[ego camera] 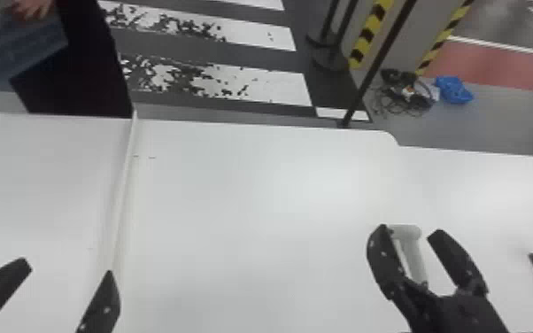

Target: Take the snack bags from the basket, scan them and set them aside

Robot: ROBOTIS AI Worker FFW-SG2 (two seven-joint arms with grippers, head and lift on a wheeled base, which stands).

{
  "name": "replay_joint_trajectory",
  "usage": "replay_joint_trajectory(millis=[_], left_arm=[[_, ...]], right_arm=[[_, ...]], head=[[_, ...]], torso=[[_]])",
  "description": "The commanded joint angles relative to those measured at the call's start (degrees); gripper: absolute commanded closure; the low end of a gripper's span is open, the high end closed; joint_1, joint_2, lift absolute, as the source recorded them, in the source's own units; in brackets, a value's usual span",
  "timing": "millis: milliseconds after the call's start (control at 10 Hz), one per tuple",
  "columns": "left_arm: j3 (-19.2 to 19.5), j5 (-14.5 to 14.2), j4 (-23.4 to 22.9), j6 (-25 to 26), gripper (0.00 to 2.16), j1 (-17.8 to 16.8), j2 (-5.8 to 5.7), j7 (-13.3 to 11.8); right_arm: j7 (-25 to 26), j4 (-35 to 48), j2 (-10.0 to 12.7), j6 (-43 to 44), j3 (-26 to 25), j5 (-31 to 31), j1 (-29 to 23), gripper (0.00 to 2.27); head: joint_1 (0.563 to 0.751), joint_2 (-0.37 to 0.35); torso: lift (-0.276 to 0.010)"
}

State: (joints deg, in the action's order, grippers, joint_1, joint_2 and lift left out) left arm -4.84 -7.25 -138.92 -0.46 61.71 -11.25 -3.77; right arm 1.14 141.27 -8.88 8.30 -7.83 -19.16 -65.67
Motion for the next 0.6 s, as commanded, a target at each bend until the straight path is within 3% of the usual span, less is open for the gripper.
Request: replay_joint_trajectory(millis=[0, 500], left_arm=[[0.1, -0.1, 0.2, 0.1, 0.06, -0.1, 0.00, -0.5], [0.4, -0.8, 0.3, 0.2, 0.06, -0.1, 0.00, -1.2]], right_arm=[[0.0, 0.0, -0.1, 0.0, 0.0, 0.0, 0.0, 0.12], [0.0, 0.0, -0.1, 0.0, 0.0, 0.0, -0.1, 0.12]], head=[[0.695, -0.245], [0.695, -0.252]], torso=[[-0.075], [-0.075]])
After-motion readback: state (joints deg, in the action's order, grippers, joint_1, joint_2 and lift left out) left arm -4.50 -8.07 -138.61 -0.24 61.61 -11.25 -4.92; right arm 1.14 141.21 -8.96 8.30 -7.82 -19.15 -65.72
